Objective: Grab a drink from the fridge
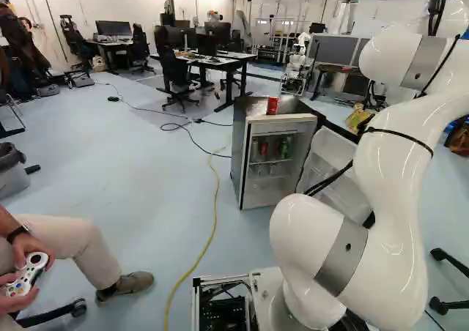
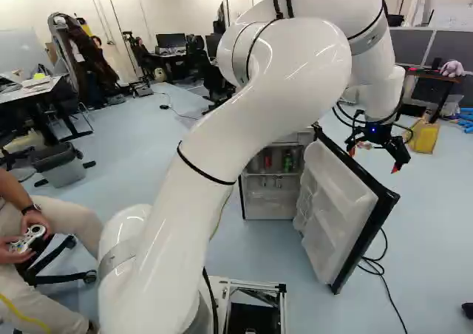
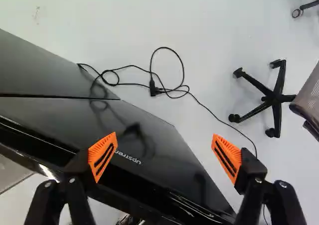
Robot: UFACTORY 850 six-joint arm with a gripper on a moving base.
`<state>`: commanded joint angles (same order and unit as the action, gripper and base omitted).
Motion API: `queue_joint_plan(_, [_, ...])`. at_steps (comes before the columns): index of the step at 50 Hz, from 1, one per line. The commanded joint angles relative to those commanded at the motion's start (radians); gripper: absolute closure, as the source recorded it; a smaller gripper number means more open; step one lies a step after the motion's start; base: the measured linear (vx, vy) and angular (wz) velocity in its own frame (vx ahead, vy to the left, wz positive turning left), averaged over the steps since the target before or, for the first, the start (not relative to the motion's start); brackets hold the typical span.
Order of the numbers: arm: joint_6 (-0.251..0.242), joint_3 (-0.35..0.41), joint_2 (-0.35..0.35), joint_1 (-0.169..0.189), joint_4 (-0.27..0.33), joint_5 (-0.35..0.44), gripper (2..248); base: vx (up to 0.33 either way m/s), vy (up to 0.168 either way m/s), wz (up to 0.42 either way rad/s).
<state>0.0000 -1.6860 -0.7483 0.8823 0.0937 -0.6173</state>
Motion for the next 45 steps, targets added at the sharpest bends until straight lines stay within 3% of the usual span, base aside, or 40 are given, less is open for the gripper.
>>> queue_joint_plan(45, [0.000,0.085,0.056,0.002,0.000,0.000,3,0.000,0.000,0.000])
